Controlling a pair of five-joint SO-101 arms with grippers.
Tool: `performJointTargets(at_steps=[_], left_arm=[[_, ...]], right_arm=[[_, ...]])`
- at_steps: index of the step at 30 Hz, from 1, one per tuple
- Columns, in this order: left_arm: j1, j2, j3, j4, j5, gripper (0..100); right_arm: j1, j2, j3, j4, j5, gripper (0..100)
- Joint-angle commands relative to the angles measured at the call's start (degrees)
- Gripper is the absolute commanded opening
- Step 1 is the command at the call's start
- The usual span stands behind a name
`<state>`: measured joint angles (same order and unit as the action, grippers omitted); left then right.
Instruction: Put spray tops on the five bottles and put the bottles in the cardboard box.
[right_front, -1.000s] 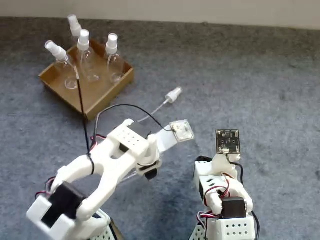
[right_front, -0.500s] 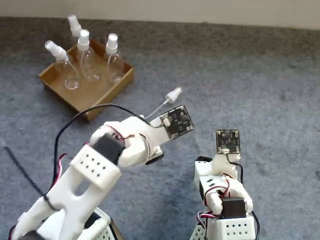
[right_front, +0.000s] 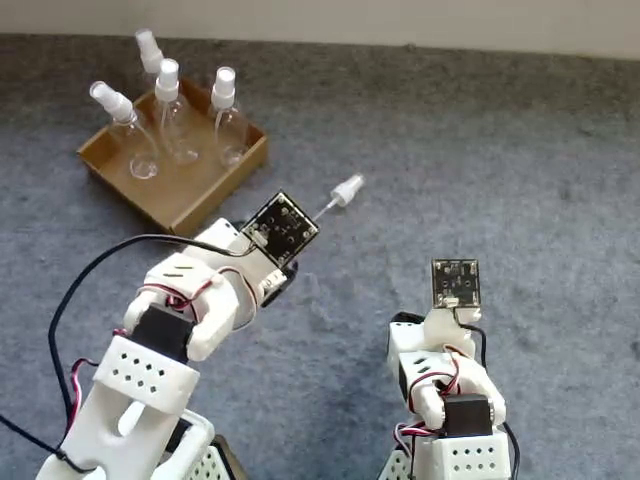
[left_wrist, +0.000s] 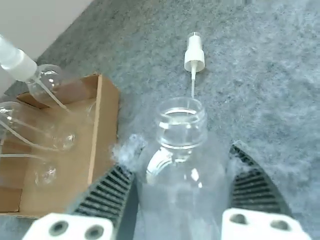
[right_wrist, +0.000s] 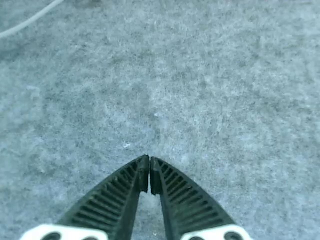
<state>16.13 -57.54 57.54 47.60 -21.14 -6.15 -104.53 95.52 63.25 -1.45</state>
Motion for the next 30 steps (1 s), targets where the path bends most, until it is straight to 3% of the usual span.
performJointTargets(at_steps=[1, 9, 17, 27, 30], left_arm=[[-0.9, -1.5, 1.0, -7.1, 4.9, 11], [-0.6, -1.6, 3.9, -7.9, 8.0, 11], [-0.5, -5.0, 5.0, -7.6, 8.0, 11], [-0.7, -18.1, 13.0, -7.8, 8.0, 11], [-0.9, -19.6, 13.9, -7.8, 8.0, 11]], right_arm=[[-0.8, -0.7, 8.3, 0.3, -0.3, 0.5], [-0.3, -0.7, 7.8, -4.2, 0.7, 0.6], [4.7, -0.7, -1.5, -7.9, 26.0, 0.6], [4.5, -0.2, -16.6, -4.7, 26.5, 0.6], [4.5, 6.1, -21.7, -4.6, 24.9, 0.7]])
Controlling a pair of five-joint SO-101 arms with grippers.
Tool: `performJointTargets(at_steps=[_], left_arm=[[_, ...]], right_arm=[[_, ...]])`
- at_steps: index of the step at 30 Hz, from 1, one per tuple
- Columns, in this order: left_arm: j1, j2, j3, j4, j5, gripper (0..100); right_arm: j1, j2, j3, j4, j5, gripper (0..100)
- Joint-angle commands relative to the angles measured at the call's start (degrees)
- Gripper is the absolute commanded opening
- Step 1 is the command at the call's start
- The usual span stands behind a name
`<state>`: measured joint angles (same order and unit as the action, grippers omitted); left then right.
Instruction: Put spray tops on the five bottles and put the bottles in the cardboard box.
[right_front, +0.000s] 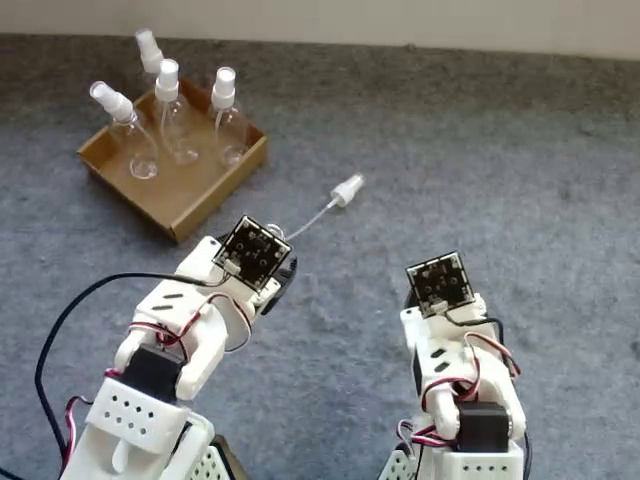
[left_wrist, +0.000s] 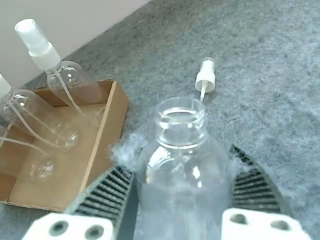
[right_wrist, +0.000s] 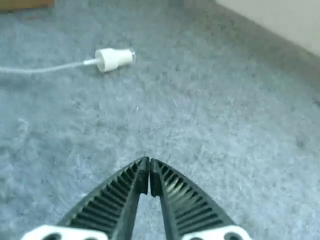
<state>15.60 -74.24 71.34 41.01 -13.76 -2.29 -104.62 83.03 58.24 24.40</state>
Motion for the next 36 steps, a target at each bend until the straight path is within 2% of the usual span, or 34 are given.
performJointTargets(at_steps=[1, 3, 8, 11, 15, 20, 25, 29, 32, 36], left_arm=[[-0.4, -3.2, 0.4, -1.3, 0.6, 11], [-0.4, -3.8, 0.6, -1.3, 0.6, 11], [-0.4, -5.3, 4.2, -4.9, 0.4, 11], [-0.5, -7.3, 7.0, -8.3, 0.4, 11], [-2.0, -11.1, 8.0, -8.7, 0.4, 11], [-8.0, -16.2, 9.7, -8.9, 0.7, 11], [-8.7, -22.6, 13.6, -9.1, 0.7, 11], [-8.8, -28.9, 16.4, -8.8, 0.7, 11], [-8.9, -31.0, 17.5, -9.1, 0.7, 11], [-8.8, -30.5, 17.8, -9.1, 0.7, 11]], right_arm=[[0.7, 10.1, -11.5, 0.4, -1.3, 0.7], [0.7, 20.1, -17.4, 0.5, -2.7, 0.7], [0.5, 45.6, -36.4, 4.5, -12.6, 0.7], [-1.5, 58.3, -48.7, 9.8, -18.1, 0.7], [-5.3, 72.4, -62.4, 15.0, -24.9, 0.9], [-10.6, 85.8, -74.7, 15.8, -30.8, 10.8], [-15.4, 97.7, -83.4, 15.3, -35.7, 15.6], [-16.1, 107.6, -92.0, 15.3, -45.7, 23.1], [-16.1, 115.3, -98.9, 15.3, -49.2, 28.6], [-16.1, 125.3, -107.7, 15.3, -52.6, 29.0]])
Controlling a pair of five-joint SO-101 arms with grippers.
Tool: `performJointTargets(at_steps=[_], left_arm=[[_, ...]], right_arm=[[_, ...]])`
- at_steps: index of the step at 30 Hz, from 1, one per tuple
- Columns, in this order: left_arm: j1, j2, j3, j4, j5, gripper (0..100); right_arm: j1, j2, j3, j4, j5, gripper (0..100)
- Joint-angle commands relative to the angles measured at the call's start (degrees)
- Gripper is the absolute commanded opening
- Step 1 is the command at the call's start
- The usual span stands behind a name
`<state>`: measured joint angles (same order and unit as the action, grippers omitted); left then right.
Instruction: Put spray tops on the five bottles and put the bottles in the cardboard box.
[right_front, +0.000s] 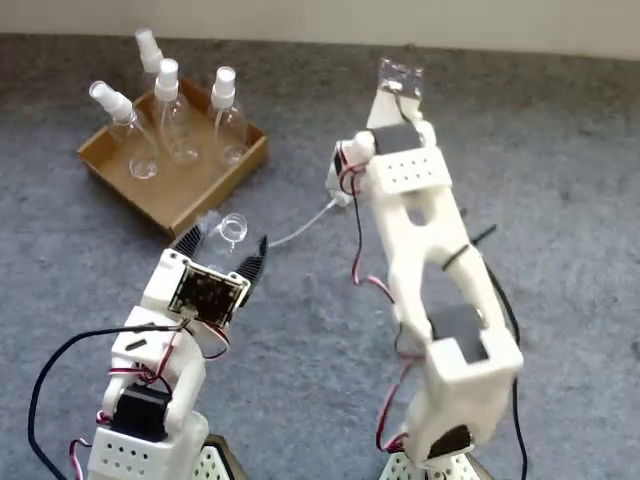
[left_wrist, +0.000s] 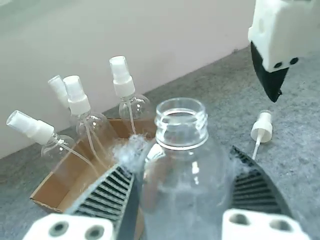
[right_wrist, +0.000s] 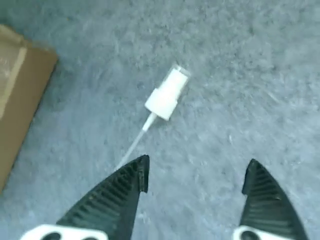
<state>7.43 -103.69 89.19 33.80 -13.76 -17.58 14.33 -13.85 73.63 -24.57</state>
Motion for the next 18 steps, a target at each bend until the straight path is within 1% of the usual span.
performJointTargets(at_steps=[1, 10, 18], left_arm=[[-0.7, -1.1, 0.0, -1.9, 0.7, 11], [-0.5, -1.1, 0.6, -1.9, 0.4, 11], [-0.3, -1.1, 2.0, -3.3, 0.4, 11]], right_arm=[[-0.8, 8.9, -13.3, -0.1, -4.5, 29.0], [-0.8, 27.6, -34.9, 0.4, -9.2, 28.9], [-0.8, 39.3, -45.0, 0.4, -9.1, 28.8]])
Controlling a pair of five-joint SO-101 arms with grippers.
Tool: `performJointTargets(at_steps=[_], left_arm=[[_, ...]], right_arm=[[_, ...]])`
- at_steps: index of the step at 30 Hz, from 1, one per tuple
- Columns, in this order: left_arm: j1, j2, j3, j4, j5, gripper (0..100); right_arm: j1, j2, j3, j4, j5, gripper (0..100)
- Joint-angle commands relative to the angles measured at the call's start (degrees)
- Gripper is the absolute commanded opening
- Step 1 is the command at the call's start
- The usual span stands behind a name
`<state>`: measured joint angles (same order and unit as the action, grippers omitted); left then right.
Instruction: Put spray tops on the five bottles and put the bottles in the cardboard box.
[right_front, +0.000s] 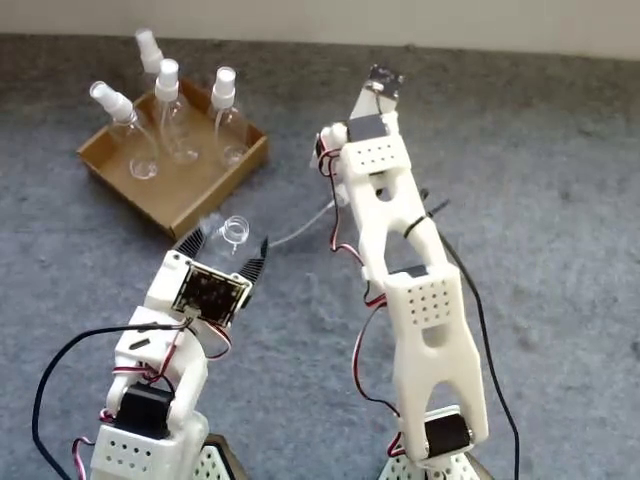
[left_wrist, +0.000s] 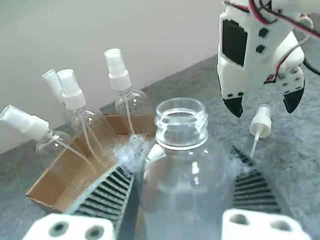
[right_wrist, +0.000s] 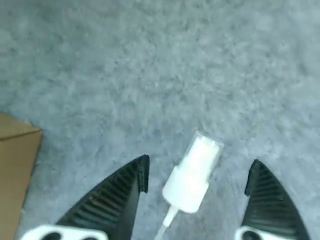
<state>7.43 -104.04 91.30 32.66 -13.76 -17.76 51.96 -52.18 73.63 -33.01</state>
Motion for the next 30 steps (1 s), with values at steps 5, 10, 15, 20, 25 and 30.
performJointTargets(at_steps=[5, 10, 15, 20, 25, 30], left_arm=[[-0.5, -0.7, 0.6, -2.5, 0.4, 11], [-0.2, -0.7, 0.9, -2.5, 0.4, 11], [-0.2, -0.7, 0.9, -2.5, 0.4, 11], [-0.2, -0.7, 0.9, -2.5, 0.4, 11], [-0.2, -0.7, 1.0, -2.5, 0.4, 11], [0.6, -0.7, 1.1, -2.5, 0.4, 11]], right_arm=[[-0.3, 5.9, -8.0, 0.2, -0.6, 14.5], [1.1, 6.9, -8.0, 0.9, -0.3, 8.4], [2.6, 6.9, -13.3, 8.0, 2.2, 8.4], [2.5, 7.3, -24.2, 15.8, 11.7, 6.0], [2.6, 7.4, -34.1, 22.3, 26.2, 2.2], [3.6, 7.1, -41.6, 27.6, 33.1, 1.9]])
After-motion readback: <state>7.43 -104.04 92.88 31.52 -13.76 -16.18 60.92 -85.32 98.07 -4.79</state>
